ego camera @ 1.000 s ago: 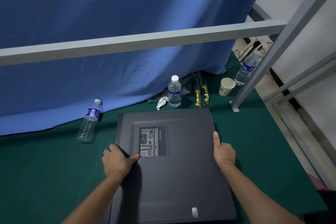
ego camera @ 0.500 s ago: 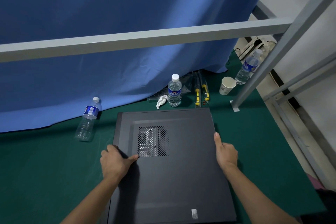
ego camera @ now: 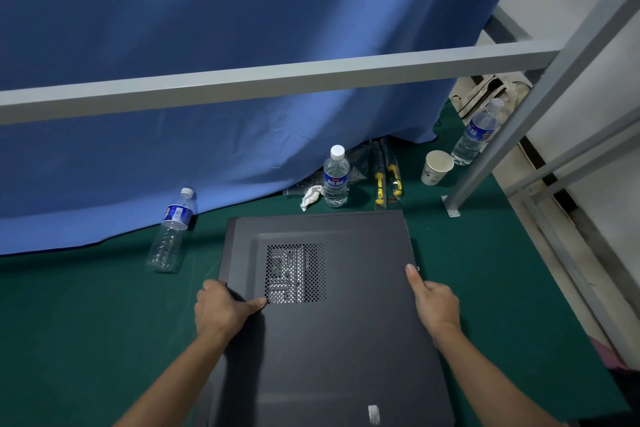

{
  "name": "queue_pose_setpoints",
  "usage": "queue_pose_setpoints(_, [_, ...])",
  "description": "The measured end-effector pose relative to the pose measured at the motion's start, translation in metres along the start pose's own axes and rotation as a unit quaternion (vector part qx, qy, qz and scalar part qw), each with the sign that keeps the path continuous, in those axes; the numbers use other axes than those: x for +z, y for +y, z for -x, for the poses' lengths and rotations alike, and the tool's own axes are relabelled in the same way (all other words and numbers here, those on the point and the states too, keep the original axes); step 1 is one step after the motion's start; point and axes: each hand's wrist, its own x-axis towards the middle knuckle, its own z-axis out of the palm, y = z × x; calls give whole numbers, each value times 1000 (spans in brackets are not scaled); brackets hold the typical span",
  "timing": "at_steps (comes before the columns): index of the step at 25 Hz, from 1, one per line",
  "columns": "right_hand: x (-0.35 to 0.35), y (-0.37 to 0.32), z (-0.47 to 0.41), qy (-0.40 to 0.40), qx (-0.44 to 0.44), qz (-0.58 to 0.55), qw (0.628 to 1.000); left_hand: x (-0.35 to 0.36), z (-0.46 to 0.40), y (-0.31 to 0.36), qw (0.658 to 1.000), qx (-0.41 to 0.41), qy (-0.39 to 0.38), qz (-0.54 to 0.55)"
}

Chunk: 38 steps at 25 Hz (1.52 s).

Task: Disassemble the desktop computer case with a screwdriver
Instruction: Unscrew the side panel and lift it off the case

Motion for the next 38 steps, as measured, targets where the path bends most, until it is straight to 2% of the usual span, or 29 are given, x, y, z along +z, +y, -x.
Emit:
queue_pose_setpoints(10, [-10,-1,-3,-63,1,-27,998,1,2,-3,998,32,13,-47])
queue_pose_setpoints(14, [-11,-2,-2,-57,-2,9,998,-1,-2,-2,999,32,-1,-38])
queue_pose_setpoints(18, [-7,-3,-3,-89,75,-66,991,-3,-4,-2,999,29,-9,-35])
queue_pose_setpoints(21, [3,-13,-1,-18,48,19,999,-4,-6,-1,999,31,-12,-27])
queue_pose_setpoints(23, [7,-14,0,17,13,30,999,-3,-6,1,999,33,-6,-31])
queue_pose_setpoints(27, [2,-10,-4,-7,-8,-3,1000,-2,-2,0,998,47,2,-52])
queue_pose_setpoints(31, [-1,-2,-9,-9,9,-42,999,0,-1,-1,997,55,-1,-60])
queue_pose_setpoints(34, [-15,5,-15,-42,19,-91,995,9,5,0,995,66,-25,-67])
queue_pose_setpoints(38, [-24,6,-17,-47,18,-89,995,9,-3,1,993,50,-79,-69])
